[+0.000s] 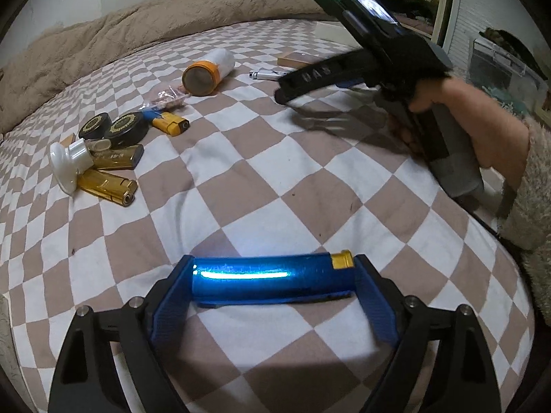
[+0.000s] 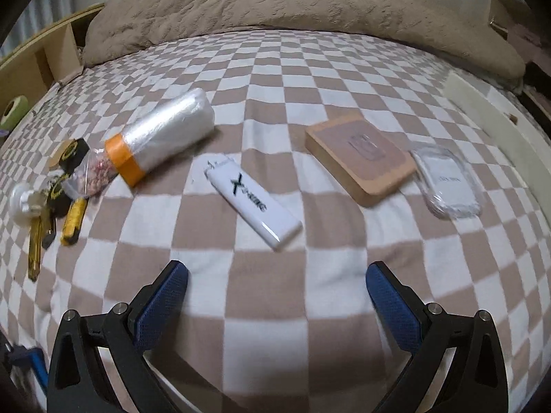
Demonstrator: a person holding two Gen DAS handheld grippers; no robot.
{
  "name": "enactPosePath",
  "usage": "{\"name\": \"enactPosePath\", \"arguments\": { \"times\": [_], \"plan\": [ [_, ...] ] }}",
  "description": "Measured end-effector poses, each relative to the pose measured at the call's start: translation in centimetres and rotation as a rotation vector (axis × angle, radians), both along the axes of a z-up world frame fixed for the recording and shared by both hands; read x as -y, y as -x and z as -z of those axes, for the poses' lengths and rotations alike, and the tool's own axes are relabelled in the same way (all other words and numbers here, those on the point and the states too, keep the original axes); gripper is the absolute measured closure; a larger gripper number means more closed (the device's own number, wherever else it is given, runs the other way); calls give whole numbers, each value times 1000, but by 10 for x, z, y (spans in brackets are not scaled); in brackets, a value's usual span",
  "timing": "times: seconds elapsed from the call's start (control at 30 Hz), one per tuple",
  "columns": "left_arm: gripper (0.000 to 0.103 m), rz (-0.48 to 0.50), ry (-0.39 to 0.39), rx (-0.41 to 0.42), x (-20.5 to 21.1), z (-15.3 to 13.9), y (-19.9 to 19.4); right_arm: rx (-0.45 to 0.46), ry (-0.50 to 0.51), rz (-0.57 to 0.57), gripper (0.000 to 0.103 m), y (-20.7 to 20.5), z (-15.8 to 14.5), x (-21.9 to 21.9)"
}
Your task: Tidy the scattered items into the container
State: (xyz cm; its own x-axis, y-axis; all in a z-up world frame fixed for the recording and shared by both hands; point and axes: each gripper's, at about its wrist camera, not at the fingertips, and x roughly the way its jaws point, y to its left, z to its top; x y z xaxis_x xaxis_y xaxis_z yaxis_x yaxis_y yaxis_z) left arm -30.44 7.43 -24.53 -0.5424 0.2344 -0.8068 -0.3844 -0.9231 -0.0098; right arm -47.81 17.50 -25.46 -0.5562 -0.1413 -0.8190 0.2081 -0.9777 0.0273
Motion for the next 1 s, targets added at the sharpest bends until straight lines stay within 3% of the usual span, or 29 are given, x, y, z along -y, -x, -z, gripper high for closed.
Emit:
{"name": "enactPosePath", "arguments": {
  "times": [0.1,0.37,0.43,0.57,0.67,0.8,1.0],
  "plan": [
    [13,-2,-6,-2,2,1,1,-6,-18,-16,5,9,-1,10],
    [12,-3,-10,-2,3,3,2,-89,-59,-103,58,2,-5,32],
    [12,-3,-7,-4,3,3,2,-127,-104,-122,78,-10,-6,39],
    [12,-13,-1,-7,3,1,3,-173,-229,-181,81,-32,-6,61],
    [15,-36,-17,3,6,-3,2,-177,-261,-234,81,-57,-7,65],
    [19,-61,-58,20,16,-8,0,-166,-209,-290,81,-93,-9,50],
    [19,-75,-28,30,19,-12,-16,-127,-178,-354,81,-138,-11,36]
  ]
}}
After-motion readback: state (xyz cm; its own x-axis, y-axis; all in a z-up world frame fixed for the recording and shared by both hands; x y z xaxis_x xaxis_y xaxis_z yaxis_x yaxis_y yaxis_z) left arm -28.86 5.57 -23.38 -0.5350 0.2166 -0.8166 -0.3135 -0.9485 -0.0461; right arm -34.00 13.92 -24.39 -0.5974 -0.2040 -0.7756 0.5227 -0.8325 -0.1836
